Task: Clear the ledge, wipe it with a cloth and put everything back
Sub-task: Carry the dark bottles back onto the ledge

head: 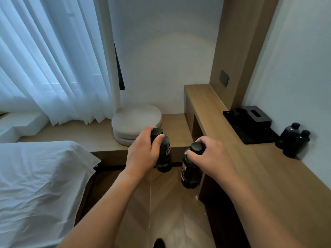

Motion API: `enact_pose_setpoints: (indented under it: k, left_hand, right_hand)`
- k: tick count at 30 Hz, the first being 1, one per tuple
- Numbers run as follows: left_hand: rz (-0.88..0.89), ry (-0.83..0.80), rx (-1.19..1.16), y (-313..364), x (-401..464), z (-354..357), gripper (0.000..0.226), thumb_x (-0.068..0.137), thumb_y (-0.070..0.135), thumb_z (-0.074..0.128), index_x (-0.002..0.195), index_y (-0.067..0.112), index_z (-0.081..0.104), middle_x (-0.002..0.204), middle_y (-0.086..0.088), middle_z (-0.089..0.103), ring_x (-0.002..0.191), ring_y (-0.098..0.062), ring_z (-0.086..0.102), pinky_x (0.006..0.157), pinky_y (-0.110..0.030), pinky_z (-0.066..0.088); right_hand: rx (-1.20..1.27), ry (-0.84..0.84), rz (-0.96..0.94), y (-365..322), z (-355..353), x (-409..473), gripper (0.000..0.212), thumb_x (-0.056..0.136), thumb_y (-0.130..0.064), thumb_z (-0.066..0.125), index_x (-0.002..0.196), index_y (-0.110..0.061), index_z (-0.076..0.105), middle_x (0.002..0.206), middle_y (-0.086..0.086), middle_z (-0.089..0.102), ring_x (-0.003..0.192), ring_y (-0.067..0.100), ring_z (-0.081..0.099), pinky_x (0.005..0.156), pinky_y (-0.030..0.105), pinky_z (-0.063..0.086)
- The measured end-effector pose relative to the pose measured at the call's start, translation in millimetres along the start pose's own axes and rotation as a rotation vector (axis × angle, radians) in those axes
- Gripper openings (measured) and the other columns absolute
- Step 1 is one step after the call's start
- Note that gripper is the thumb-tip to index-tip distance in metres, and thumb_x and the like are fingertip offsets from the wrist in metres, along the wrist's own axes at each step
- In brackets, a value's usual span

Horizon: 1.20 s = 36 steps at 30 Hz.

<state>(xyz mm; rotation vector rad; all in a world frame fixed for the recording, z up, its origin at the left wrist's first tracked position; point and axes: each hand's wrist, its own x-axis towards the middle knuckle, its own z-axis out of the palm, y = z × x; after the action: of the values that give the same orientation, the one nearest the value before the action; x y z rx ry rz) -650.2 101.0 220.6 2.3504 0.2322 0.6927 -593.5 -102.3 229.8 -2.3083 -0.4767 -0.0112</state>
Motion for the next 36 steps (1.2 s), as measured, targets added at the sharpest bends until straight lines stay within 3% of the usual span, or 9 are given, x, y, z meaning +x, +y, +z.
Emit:
enact_pose_setpoints:
  k: [5,11,16,19,25,31,36]
  left_hand:
    - [0.029,-0.008,-0.023,-34,101,6,0.028,0.102,0.037,0.053,0.123,0.019,0.055,0.099,0.008,0.061,0.090,-0.013,0.057,0.080,-0.036,0.050]
    - [0.077,-0.025,-0.090,-76,217,18,0.023,0.102,0.035,0.053,0.118,0.019,0.057,0.100,0.005,0.060,0.091,-0.009,0.057,0.079,-0.031,0.051]
    - [0.041,-0.050,-0.103,-113,287,46,0.018,0.102,0.036,0.054,0.115,0.023,0.056,0.099,0.006,0.061,0.093,-0.012,0.058,0.081,-0.043,0.056]
    - [0.027,-0.065,-0.099,-134,332,69,0.019,0.102,0.036,0.054,0.114,0.022,0.057,0.099,0.007,0.061,0.092,-0.011,0.058,0.082,-0.042,0.054]
    - [0.023,-0.090,-0.045,-158,422,112,0.022,0.102,0.036,0.053,0.118,0.021,0.057,0.100,0.007,0.061,0.088,-0.006,0.057,0.071,-0.020,0.043]
    - [0.042,-0.104,0.029,-156,523,149,0.026,0.101,0.040,0.053,0.120,0.023,0.056,0.100,0.007,0.062,0.088,-0.017,0.060,0.076,-0.037,0.051]
    - [0.083,-0.174,-0.006,-148,582,195,0.028,0.101,0.040,0.054,0.120,0.020,0.058,0.101,0.005,0.064,0.090,-0.018,0.062,0.078,-0.040,0.052]
  right_hand:
    - [0.006,0.039,0.024,-9,16,99,0.021,0.078,-0.038,0.074,0.089,-0.029,0.059,0.082,-0.014,0.060,0.079,0.006,0.058,0.066,0.026,0.054]
    - [-0.015,0.097,0.070,-24,35,212,0.022,0.078,-0.040,0.073,0.091,-0.031,0.059,0.084,-0.014,0.061,0.079,0.006,0.057,0.065,0.031,0.056]
    - [-0.014,0.111,0.119,-22,46,289,0.017,0.077,-0.036,0.073,0.084,-0.027,0.060,0.077,-0.012,0.062,0.070,0.006,0.057,0.054,0.025,0.046]
    - [-0.004,0.099,0.129,-14,57,341,0.015,0.078,-0.034,0.073,0.081,-0.027,0.060,0.076,-0.011,0.062,0.070,0.006,0.057,0.052,0.025,0.043]
    - [0.029,0.073,0.124,10,73,452,0.017,0.078,-0.037,0.073,0.086,-0.028,0.060,0.081,-0.011,0.062,0.074,0.007,0.057,0.059,0.027,0.049]
    - [0.059,0.146,0.152,29,64,551,0.021,0.076,-0.040,0.074,0.085,-0.032,0.058,0.081,-0.015,0.062,0.075,0.006,0.059,0.067,0.036,0.058]
    - [0.044,0.189,0.242,54,41,588,0.018,0.079,-0.038,0.073,0.087,-0.032,0.058,0.082,-0.014,0.062,0.075,0.006,0.058,0.064,0.030,0.056]
